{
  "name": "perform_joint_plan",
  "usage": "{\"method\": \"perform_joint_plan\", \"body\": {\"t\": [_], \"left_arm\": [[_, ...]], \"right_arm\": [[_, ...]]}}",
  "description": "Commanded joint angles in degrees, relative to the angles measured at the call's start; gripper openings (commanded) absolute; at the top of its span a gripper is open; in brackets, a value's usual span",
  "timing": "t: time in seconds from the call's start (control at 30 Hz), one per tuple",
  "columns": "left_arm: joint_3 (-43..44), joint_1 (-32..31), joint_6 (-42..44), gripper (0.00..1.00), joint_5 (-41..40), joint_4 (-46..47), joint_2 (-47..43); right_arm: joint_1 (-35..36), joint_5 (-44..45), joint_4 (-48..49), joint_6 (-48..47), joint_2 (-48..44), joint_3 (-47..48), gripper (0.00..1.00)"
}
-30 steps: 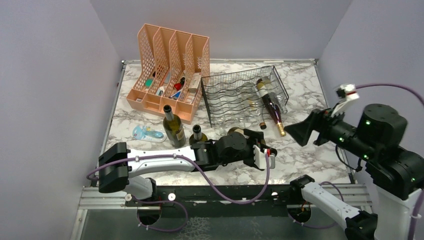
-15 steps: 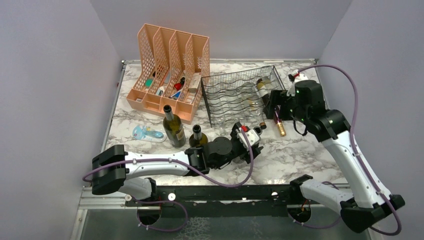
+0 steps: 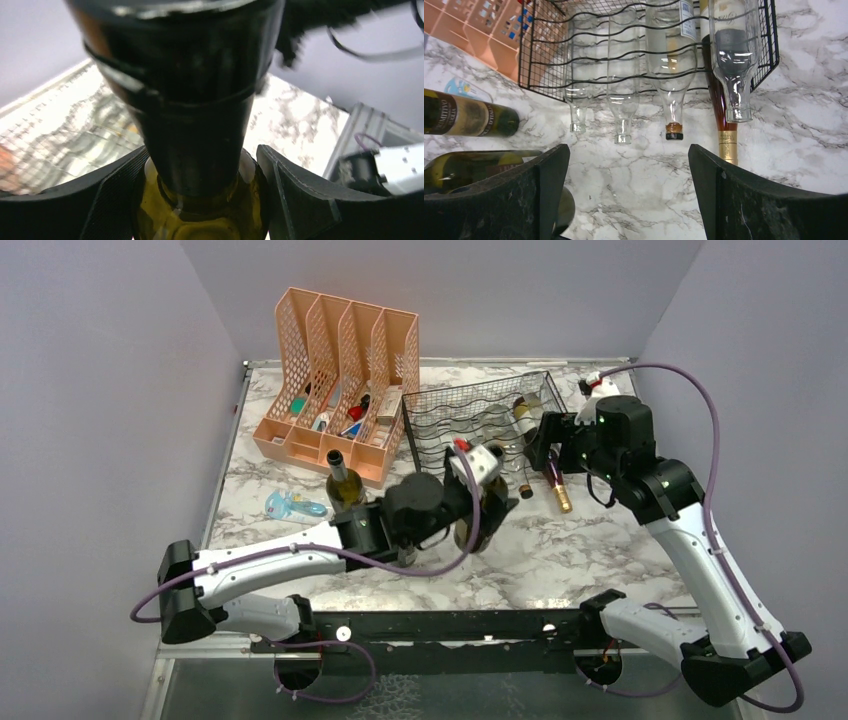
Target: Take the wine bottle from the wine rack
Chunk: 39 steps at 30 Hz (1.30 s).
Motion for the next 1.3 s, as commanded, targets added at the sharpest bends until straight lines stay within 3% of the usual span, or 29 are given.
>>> {"method": "perform_joint_plan", "body": {"t": [0.0,0.23,0.37,0.57,0.73,0.87,1.07,1.27], "left_arm": [[12.99,12.87,1.59,0.24,9.69,-4.58,-3.15],[38.26,36.92,6.63,0.24,20.64,-16.03,8.42],[42.0,50.39,7.19,0.23,18.71,-15.62,10.71],[32.42,66.22,6.7,0.23,5.81,-11.51,4.46],[9.77,76.27,0.51,0.23,4.23,-1.94,-4.16],[-6.53,83.2,-2.44,0.23,6.52,11.25,-8.13],[-17.85,85.36,0.2,0.22,4.61,22.75,-8.28],[-23.57,86.28,0.27,0.23,5.7,31.08,-5.88]], "right_arm": [[0.18,-2.13,1.44,-0.83,-2.3,2.21,0.91],[0.18,-2.91,1.24,-1.21,-2.58,1.17,0.91],[0.18,-5.01,1.35,-1.21,-2.01,0.37,0.91],[0.18,-7.75,0.53,-2.47,-0.01,0.95,0.91],[0.18,-8.99,0.22,-3.76,1.86,1.74,0.91],[0.18,-12.07,0.22,-4.8,3.53,1.41,0.91],[0.18,-15.7,0.71,-6.05,4.87,0.85,0.92],[0.18,-18.43,0.9,-6.01,6.54,0.32,0.92]]}}
